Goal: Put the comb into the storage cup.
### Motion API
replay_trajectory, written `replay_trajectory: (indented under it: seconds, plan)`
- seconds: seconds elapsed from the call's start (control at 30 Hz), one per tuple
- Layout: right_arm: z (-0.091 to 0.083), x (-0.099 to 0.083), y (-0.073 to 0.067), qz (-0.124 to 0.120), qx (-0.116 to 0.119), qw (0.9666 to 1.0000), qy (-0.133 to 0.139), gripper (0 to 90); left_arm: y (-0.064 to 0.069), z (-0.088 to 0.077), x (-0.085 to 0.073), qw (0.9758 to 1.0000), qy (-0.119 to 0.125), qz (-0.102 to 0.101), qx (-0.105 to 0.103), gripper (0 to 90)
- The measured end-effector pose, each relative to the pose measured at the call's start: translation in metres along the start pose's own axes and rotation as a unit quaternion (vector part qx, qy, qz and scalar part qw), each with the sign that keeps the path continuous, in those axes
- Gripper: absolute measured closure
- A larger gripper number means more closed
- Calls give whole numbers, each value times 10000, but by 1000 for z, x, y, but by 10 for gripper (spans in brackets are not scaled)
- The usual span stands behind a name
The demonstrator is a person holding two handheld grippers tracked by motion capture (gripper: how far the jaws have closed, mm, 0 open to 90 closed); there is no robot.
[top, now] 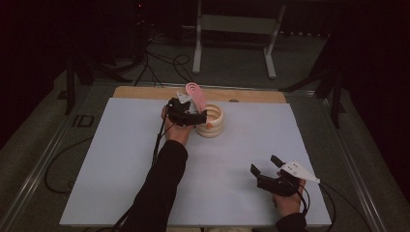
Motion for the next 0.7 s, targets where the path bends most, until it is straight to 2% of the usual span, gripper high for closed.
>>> replay_trajectory:
  seconds: [0.07, 0.13, 0.2, 0.43, 0.7]
  plan:
    - [0, 0, 0, 5, -4, 10000, -3, 92, 0, -1, 0, 10000, 24, -6, -19, 4]
    - [0, 0, 0, -2, -4, 10000, -8, 92, -1, -6, 0, 9997, 118, -125, -144, 4]
    - [0, 0, 0, -11, -2, 10000, -5, 92, 0, -8, 0, 9997, 118, -137, -187, 4]
    - [0, -1, -1, -16, -2, 10000, -11, 92, 5, -20, -5, 9995, 43, 174, -271, 4]
    - [0, 0, 0, -17, -9, 10000, -13, 92, 6, -28, -9, 9991, 70, 234, -346, 4]
Point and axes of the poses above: each handheld gripper's, and its own axes: z roughly forward along the jaws, x roughly out of its top, y roughly to its right, the point moved 9 cm from there along z, roughly forward along the jaws, and after that the axes turned 5 degrees about z, right-handed, at the moved point
